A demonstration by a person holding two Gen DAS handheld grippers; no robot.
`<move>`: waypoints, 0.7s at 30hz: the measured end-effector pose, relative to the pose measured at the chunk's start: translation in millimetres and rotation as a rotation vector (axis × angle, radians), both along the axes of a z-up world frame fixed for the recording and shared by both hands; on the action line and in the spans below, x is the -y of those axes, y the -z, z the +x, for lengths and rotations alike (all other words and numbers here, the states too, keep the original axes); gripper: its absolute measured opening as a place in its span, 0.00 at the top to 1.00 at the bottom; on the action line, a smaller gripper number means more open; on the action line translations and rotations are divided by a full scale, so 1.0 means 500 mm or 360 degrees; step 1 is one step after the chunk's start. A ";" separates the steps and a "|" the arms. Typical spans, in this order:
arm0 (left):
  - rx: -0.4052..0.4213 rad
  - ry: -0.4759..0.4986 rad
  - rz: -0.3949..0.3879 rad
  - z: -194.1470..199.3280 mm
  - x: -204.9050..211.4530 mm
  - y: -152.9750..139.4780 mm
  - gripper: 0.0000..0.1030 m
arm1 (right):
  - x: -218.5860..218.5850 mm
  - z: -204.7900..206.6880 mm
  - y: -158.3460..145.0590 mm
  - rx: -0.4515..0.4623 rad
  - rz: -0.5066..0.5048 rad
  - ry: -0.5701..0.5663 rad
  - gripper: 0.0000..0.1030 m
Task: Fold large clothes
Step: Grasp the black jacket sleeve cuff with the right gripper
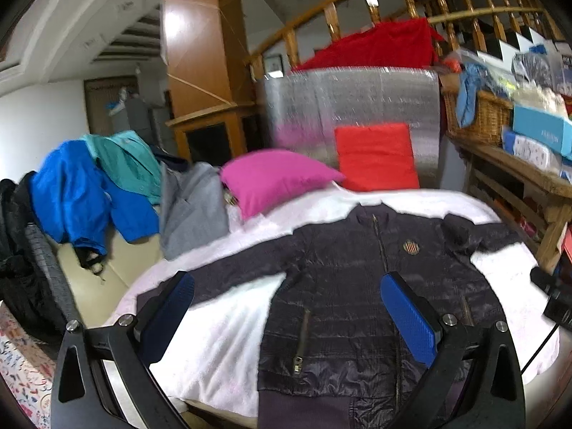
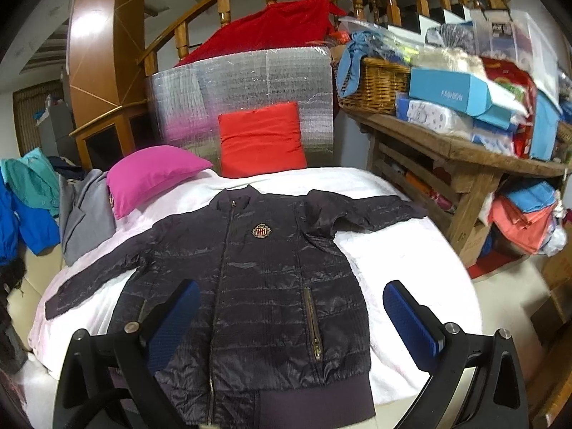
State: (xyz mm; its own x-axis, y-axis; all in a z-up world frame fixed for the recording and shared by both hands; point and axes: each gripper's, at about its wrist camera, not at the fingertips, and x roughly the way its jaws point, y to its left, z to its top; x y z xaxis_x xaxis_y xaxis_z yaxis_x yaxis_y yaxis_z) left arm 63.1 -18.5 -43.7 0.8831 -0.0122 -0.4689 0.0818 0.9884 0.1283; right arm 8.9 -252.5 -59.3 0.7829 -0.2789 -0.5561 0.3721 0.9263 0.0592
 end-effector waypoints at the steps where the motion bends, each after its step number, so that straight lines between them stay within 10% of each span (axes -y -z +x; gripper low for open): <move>1: -0.0070 0.0038 -0.0009 0.025 0.009 0.018 0.00 | 0.021 0.014 0.006 0.0005 0.0050 -0.0020 0.00; 8: -0.0542 0.0136 -0.0040 0.186 0.066 0.194 0.00 | 0.269 0.124 0.083 0.0116 0.0605 -0.0064 0.00; 15: -0.0663 0.0090 0.0073 0.277 0.108 0.321 0.00 | 0.586 0.253 0.237 0.0246 0.1168 0.0207 0.01; 21: -0.0650 0.0107 0.0075 0.345 0.130 0.375 0.00 | 0.757 0.364 0.350 0.0268 0.1406 0.0456 0.22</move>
